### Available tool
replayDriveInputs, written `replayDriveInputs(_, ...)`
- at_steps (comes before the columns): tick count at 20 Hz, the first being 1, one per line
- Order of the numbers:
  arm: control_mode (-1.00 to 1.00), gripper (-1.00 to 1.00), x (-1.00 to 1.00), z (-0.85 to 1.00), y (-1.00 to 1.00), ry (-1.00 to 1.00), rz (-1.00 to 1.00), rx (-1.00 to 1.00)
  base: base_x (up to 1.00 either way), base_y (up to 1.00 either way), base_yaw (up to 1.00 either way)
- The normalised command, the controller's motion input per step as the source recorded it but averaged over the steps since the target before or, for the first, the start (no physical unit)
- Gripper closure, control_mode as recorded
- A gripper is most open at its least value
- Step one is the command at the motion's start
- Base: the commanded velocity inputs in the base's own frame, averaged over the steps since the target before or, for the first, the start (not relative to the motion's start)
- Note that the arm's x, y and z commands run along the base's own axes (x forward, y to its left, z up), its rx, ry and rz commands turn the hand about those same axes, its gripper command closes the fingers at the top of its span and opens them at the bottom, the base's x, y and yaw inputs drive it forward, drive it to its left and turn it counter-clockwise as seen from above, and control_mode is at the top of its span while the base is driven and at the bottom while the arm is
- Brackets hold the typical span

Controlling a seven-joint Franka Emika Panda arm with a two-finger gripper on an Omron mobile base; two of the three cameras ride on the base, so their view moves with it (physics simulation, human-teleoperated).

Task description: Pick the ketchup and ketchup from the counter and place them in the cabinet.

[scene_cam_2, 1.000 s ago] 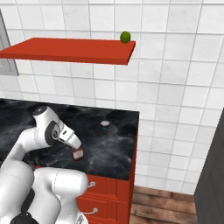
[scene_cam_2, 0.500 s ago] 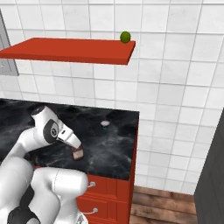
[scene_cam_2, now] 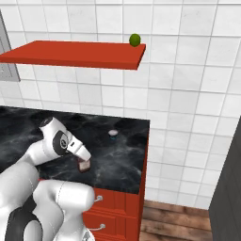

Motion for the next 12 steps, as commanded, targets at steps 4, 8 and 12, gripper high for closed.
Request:
replayDriveInputs(4, -1.0, 1.0, 0.12, -0.23, 0.0, 0.0, -0.01, -0.01, 0.0, 0.0, 0.0)
replayDriveInputs(8, -1.0, 1.0, 0.0, -0.12, 0.0, 0.0, 0.0, -0.06, 0.0, 0.0, 0.0)
replayDriveInputs(12, -1.0, 1.0, -0.12, 0.0, 0.0, -0.02, 0.01, -0.04, 0.0, 0.0, 0.0)
